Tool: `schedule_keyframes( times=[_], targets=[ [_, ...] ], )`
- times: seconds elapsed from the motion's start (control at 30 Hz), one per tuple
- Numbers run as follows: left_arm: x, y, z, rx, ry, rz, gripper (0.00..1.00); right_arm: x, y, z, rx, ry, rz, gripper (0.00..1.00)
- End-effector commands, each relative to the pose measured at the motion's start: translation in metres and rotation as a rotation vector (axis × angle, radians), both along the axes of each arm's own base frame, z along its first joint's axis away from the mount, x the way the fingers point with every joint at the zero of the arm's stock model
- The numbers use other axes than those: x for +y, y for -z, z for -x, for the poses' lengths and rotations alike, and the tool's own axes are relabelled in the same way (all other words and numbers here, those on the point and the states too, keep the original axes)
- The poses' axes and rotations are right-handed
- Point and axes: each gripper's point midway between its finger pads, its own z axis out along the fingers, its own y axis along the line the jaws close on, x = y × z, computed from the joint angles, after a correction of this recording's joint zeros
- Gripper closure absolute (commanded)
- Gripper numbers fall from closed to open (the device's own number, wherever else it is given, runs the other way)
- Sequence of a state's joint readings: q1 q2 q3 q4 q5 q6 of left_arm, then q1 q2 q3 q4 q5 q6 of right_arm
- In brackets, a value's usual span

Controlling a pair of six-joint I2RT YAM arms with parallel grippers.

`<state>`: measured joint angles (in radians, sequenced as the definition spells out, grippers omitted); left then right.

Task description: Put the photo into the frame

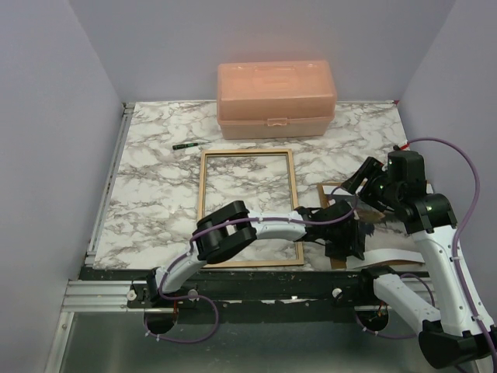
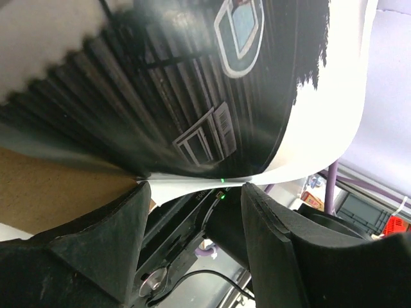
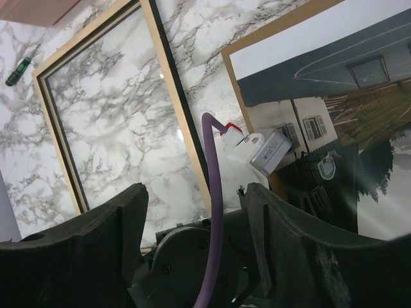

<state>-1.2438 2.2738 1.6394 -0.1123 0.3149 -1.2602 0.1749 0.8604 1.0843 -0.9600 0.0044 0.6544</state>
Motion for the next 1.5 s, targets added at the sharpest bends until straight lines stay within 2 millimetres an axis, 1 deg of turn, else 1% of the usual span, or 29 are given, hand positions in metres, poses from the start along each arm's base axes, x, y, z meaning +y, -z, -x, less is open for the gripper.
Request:
schedule_keyframes(
  times=[0.0,0.1,0.2,0.27,0.33,0.37,0.4,0.5,0.67,0.77,0.97,1.07,1.17,1.27,1.33,1.43,1.47],
  targets=[
    [-0.002,0.021,0.0,0.02,-0.024,-0.023,0.39,0.001,-0.002,0.001,-0.014,-0.004,-0.009,0.31],
    [-0.003,0.018,-0.003,0.013,-0.038,-0.002,0.38,0.0,-0.002,0.001,-0.015,-0.002,-0.009,0.31],
    [-0.006,0.015,-0.009,0.016,-0.057,0.028,0.35,0.001,-0.002,0.001,-0.016,-0.002,-0.011,0.31],
    [-0.007,0.009,-0.016,0.005,-0.074,0.067,0.33,0.0,-0.004,0.001,-0.019,-0.003,-0.01,0.31],
    [-0.004,0.006,-0.024,-0.001,-0.095,0.095,0.31,0.0,-0.005,0.001,-0.021,-0.004,-0.007,0.31],
    [0.0,0.008,-0.028,0.001,-0.108,0.101,0.31,0.0,-0.006,0.002,-0.021,-0.003,-0.007,0.31],
    [0.0,0.003,-0.034,-0.001,-0.121,0.124,0.31,0.0,-0.006,0.001,-0.021,-0.003,-0.007,0.31],
    [0.009,0.003,-0.048,0.0,-0.156,0.144,0.3,0.0,-0.008,0.001,-0.024,-0.004,-0.006,0.31],
    [0.023,0.007,-0.069,0.004,-0.218,0.143,0.3,0.0,-0.009,0.0,-0.027,-0.004,-0.006,0.31],
    [0.026,0.009,-0.079,0.015,-0.245,0.145,0.3,0.0,-0.01,0.0,-0.028,-0.003,-0.007,0.31],
    [0.018,0.004,-0.096,0.007,-0.251,0.165,0.3,-0.002,-0.012,-0.001,-0.03,0.001,0.006,0.31],
    [0.016,0.006,-0.103,-0.005,-0.245,0.162,0.3,-0.005,-0.013,-0.001,-0.033,0.011,0.02,0.31],
    [0.008,0.002,-0.107,-0.003,-0.21,0.201,0.3,-0.006,-0.013,-0.001,-0.031,0.012,0.022,0.31],
    [0.005,-0.003,-0.106,-0.009,-0.198,0.232,0.34,-0.006,-0.014,-0.001,-0.032,0.013,0.024,0.31],
    [0.006,-0.006,-0.106,-0.011,-0.201,0.24,0.39,-0.006,-0.014,-0.001,-0.031,0.013,0.023,0.31],
    [0.011,-0.013,-0.106,-0.034,-0.207,0.243,0.52,-0.005,-0.013,-0.001,-0.03,0.01,0.02,0.31],
    [0.012,-0.017,-0.106,-0.042,-0.206,0.247,0.6,-0.005,-0.013,-0.001,-0.03,0.011,0.02,0.31]
  ],
)
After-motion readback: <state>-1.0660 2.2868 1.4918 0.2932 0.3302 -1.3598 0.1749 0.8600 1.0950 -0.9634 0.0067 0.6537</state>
